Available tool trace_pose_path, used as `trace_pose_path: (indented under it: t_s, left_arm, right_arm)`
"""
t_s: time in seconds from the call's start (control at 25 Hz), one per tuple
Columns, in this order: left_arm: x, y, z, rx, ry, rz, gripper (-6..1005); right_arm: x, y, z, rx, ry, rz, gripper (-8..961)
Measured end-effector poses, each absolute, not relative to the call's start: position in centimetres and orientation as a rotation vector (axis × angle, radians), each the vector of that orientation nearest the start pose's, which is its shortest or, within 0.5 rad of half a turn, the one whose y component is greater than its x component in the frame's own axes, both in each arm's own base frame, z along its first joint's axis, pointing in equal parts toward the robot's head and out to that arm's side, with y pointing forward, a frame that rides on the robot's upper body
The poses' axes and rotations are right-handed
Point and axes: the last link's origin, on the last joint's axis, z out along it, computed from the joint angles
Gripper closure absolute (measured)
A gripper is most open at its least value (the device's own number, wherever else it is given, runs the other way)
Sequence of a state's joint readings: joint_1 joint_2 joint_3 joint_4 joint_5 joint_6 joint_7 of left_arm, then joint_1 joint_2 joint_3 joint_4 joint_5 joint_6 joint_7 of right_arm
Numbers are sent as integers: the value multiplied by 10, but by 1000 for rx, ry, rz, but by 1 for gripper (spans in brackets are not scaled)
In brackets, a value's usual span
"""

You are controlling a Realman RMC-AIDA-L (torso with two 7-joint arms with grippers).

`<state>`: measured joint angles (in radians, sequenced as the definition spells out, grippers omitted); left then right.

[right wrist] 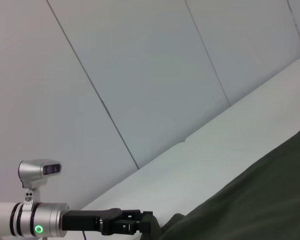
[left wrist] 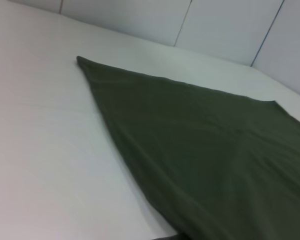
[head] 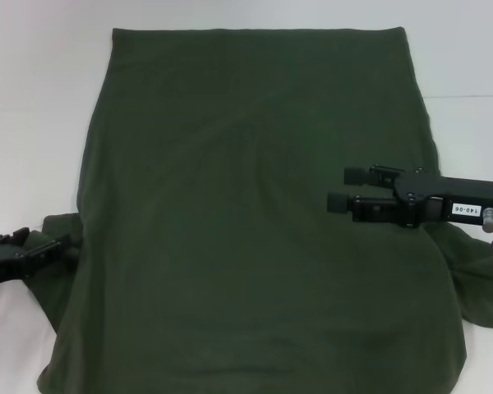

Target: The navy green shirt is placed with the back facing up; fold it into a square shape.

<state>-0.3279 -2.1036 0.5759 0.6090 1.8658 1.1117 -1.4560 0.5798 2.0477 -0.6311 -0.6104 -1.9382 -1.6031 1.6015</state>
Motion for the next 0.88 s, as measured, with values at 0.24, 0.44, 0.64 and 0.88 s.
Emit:
trace_pose_path:
  t_s: [0.24, 0.44, 0.64, 0.88]
  left_arm:
    - [-371, 311, 21, -2027, -1105, -548, 215]
    - [-372, 312, 21, -2018, -1115, -533, 411]
    - [-371, 313, 22, -2019, -1111, -532, 621]
    - [-370, 316, 21, -2031, -1105, -517, 823]
  right_arm:
    - [246, 345, 18, -2644, 898, 921, 45]
    - [246, 345, 18, -2642, 896, 927, 47]
    - [246, 345, 18, -2642, 896, 927, 48]
    - [245, 344, 18, -2641, 896, 931, 49]
